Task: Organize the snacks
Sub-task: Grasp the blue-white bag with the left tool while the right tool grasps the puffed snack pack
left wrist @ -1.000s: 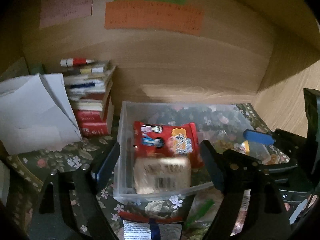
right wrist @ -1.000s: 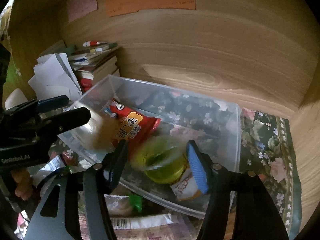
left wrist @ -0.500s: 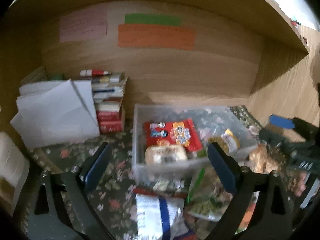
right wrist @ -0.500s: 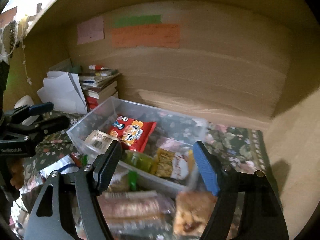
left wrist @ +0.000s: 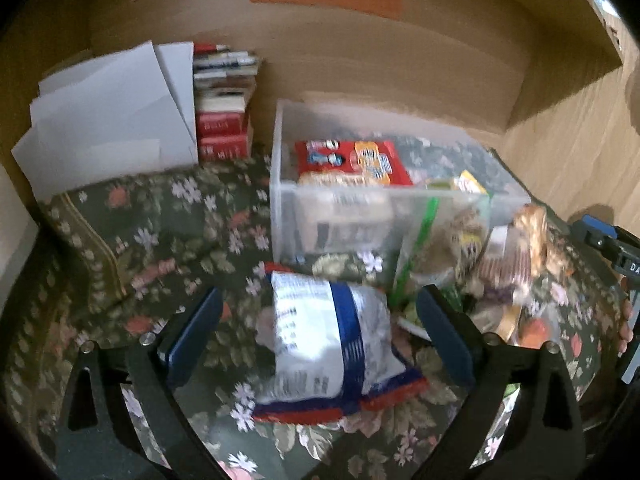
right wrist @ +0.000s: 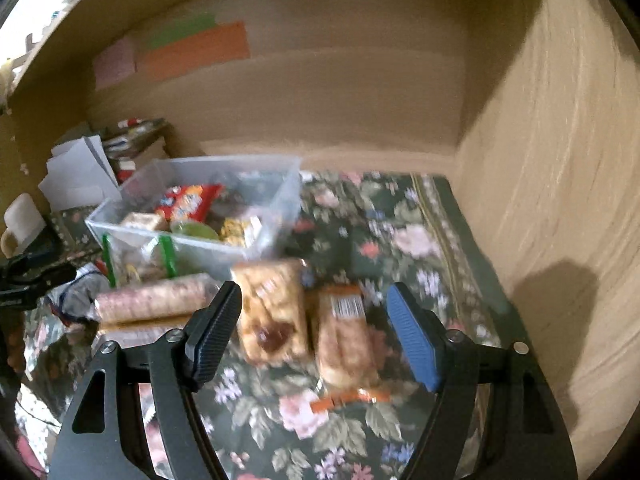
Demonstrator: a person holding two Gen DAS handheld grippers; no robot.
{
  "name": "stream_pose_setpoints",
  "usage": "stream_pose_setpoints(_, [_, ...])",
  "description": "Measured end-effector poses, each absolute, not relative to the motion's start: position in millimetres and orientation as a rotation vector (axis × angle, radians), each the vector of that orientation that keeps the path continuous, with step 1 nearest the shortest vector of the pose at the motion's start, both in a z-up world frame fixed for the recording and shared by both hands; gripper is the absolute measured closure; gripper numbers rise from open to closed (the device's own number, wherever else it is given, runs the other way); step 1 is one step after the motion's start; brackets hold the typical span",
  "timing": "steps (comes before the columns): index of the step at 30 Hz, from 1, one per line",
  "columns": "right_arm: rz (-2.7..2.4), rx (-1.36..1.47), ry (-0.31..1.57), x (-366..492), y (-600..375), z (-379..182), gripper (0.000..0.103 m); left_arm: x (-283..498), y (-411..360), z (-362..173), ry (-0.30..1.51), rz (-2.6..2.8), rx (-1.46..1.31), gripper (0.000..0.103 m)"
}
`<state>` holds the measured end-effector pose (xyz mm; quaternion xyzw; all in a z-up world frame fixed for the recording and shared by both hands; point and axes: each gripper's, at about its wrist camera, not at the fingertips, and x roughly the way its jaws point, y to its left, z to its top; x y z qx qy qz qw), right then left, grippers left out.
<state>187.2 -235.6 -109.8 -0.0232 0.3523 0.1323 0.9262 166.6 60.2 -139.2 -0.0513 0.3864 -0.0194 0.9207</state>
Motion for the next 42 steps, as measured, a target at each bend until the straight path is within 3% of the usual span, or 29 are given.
stream_pose_setpoints(7, [0.324, -0.059, 0.758, 189, -223, -128, 0.031, 167, 55, -162, 0.840, -0.033, -0.087, 0.005])
stream_pose_setpoints(11, [0.333, -0.066, 0.784, 199, -214, -140, 0.031, 170, 58, -175, 0.877, -0.052, -0.102, 0.028])
stream_pose_setpoints(12, [0.333, -0.064, 0.791, 202, -211, -141, 0.031, 171, 59, -176, 0.875, -0.049, -0.108, 0.028])
stream_pose_setpoints(14, [0.336, -0.054, 0.808, 208, -210, -147, 0.036, 169, 61, -177, 0.859, -0.045, -0.114, 0.029])
stream_pose_setpoints(18, [0.357, -0.069, 0.822, 211, -205, -151, 0.059, 162, 62, -173, 0.837, -0.038, -0.116, 0.037])
stream_pose_setpoints(20, [0.351, -0.078, 0.815, 210, -203, -151, 0.061, 161, 64, -167, 0.827, -0.033, -0.119, 0.041])
stream_pose_setpoints(30, [0.335, -0.077, 0.752, 199, -210, -135, 0.062, 141, 76, -129, 0.750, -0.011, -0.123, 0.044])
stream_pose_setpoints(42, [0.354, -0.061, 0.577, 183, -205, -77, 0.062, 142, 69, -74, 0.618, -0.006, -0.099, 0.044])
